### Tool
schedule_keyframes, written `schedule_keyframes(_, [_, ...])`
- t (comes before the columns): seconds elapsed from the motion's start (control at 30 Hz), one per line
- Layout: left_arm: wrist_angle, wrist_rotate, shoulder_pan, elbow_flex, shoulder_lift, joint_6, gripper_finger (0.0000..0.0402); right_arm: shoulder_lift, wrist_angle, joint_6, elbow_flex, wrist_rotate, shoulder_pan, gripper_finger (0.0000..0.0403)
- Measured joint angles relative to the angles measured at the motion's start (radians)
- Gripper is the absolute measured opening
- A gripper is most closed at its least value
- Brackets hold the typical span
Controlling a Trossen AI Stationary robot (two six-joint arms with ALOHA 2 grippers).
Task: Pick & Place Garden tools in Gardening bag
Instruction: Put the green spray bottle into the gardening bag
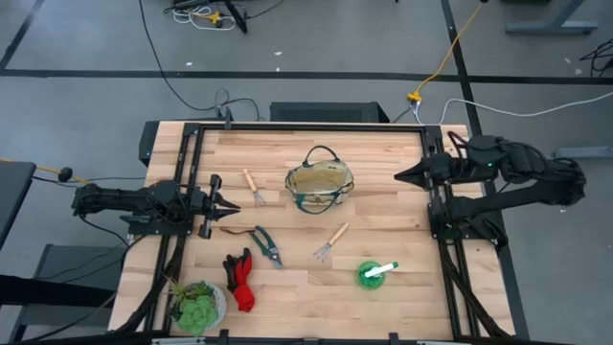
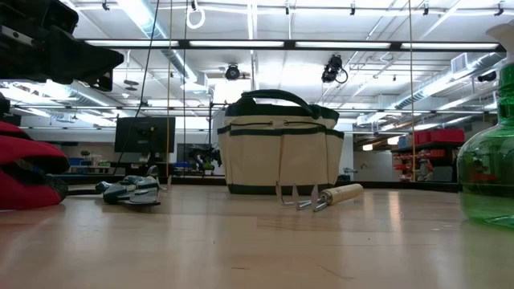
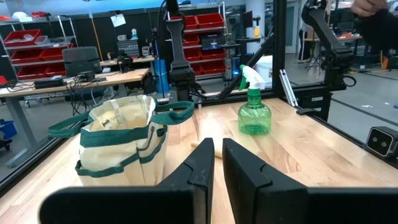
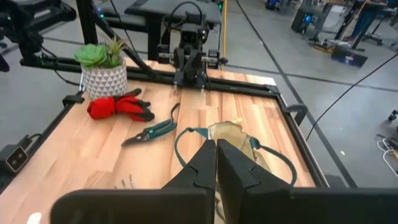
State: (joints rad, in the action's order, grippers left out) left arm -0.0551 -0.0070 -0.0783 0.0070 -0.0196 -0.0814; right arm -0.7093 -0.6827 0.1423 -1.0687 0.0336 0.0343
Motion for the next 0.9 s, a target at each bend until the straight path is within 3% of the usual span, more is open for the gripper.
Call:
schedule_keyframes(0.2, [0.000,0.000,0.000,0.000,0.000,0.000,0.0042,-0.009,0.000,0.001,0.000,-0.013,0.000,0.0016])
schedule_keyframes(0.6, [0.000,0.000,0.000,0.000,0.000,0.000,0.0042,-0.009,0.001,0.081,0.000,-0.279,0.001,0.0016])
schedule_keyframes(0.9, [0.000,0.000,0.000,0.000,0.000,0.000,0.0042,-0.009,0.012,0.084,0.000,-0.314,0.001,0.0016])
